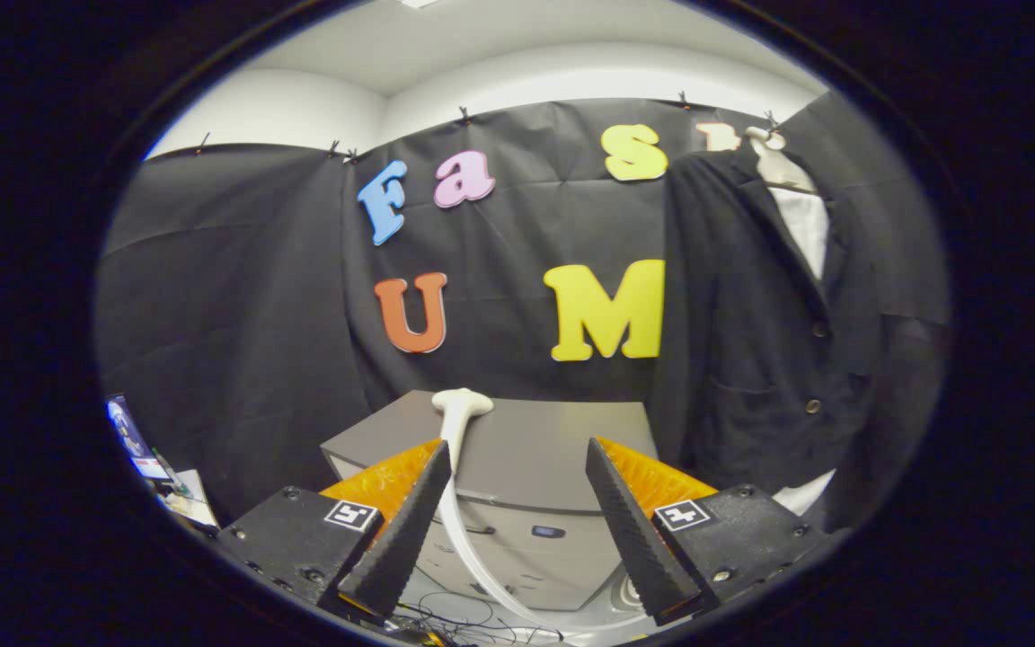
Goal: Iron the clothes twice with a garment steamer, once on the left side and once on the right side.
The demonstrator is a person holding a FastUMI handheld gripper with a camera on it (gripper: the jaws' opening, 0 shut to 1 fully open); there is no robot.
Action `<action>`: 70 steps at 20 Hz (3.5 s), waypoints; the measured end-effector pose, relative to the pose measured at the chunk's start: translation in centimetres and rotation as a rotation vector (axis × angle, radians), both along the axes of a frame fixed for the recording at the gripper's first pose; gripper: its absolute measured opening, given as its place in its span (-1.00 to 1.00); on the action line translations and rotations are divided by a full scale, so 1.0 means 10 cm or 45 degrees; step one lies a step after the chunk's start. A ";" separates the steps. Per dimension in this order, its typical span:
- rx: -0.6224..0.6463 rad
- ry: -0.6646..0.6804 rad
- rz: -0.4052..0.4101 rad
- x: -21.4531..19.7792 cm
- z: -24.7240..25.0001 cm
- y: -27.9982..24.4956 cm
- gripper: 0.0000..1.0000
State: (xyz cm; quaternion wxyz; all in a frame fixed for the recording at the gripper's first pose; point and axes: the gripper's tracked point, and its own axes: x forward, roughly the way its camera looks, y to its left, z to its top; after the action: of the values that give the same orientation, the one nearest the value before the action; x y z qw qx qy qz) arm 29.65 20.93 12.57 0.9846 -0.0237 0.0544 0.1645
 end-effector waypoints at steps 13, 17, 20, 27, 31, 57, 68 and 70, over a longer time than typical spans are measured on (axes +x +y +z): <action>-0.276 0.320 0.161 1.76 -0.98 1.30 0.89; -0.297 0.390 0.180 1.94 -1.20 1.42 0.84; -0.262 0.388 0.184 1.97 -1.18 1.44 0.80; -0.209 0.447 0.126 2.04 -1.16 1.40 0.36; -0.124 0.487 0.128 1.96 -1.14 1.41 -0.13; 0.117 -0.183 -0.328 -0.43 1.07 -1.54 -0.23; 0.163 -0.300 -0.545 -0.14 1.65 -2.85 -0.23; 0.155 -0.290 -0.555 0.04 1.68 -2.95 -0.23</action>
State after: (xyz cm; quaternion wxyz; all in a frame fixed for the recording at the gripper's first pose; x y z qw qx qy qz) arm 30.06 -8.60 29.36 0.9962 0.0296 -0.0631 -0.0523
